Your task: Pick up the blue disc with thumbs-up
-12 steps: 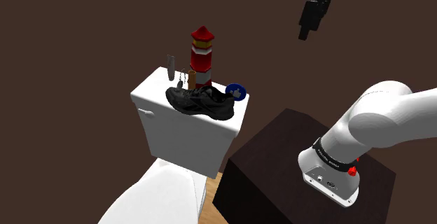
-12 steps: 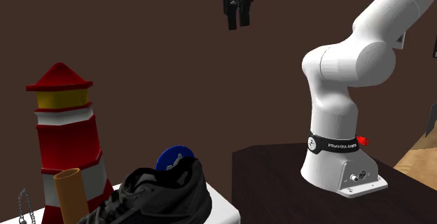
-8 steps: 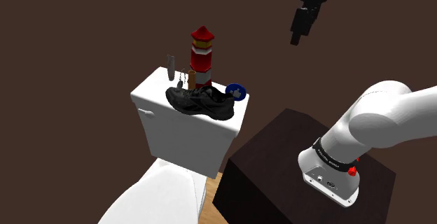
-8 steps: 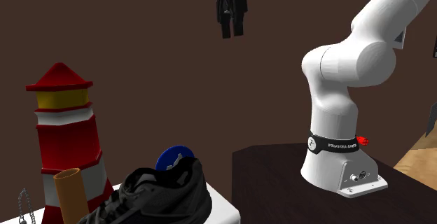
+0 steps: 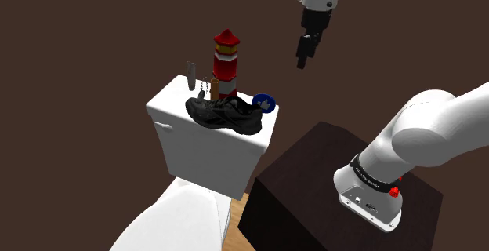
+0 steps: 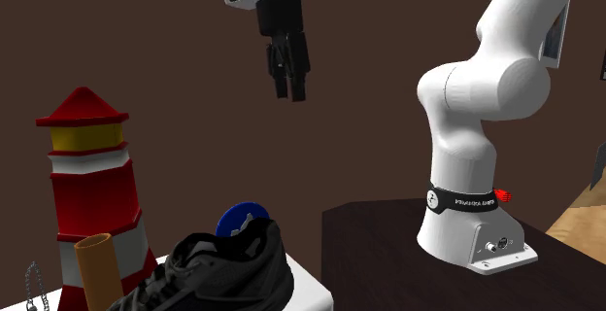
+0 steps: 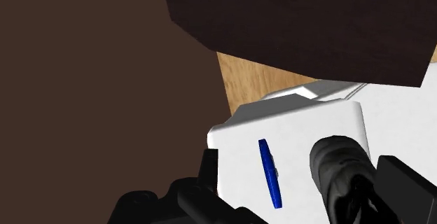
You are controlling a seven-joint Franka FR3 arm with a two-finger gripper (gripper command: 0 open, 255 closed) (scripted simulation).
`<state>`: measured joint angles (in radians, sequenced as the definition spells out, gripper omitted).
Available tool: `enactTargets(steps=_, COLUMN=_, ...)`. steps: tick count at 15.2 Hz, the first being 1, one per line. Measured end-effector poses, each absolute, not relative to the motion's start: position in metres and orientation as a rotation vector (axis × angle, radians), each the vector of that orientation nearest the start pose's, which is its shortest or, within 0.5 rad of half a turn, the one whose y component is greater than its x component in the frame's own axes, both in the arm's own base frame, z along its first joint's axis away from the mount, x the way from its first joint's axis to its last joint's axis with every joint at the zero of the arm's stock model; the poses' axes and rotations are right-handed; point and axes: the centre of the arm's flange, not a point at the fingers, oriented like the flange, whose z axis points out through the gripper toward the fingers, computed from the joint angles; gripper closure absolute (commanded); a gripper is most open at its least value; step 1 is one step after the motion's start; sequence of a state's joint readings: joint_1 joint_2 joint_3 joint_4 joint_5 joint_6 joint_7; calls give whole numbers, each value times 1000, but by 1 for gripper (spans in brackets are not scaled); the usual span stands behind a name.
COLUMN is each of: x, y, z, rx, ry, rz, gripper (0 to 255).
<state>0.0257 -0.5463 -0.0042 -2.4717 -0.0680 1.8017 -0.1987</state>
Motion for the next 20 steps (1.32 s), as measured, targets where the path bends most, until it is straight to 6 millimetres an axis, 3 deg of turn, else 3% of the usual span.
enactTargets(steps=12, x=452, y=36, z=346, rx=-3090, ry=-645, rz=203, gripper=0)
enactTargets(steps=15, x=465, y=45, z=315, rx=-3073, ry=-697, rz=202, gripper=0)
enactTargets(steps=20, x=469, y=47, z=286, rx=-3069, ry=-707, rz=201, gripper=0)
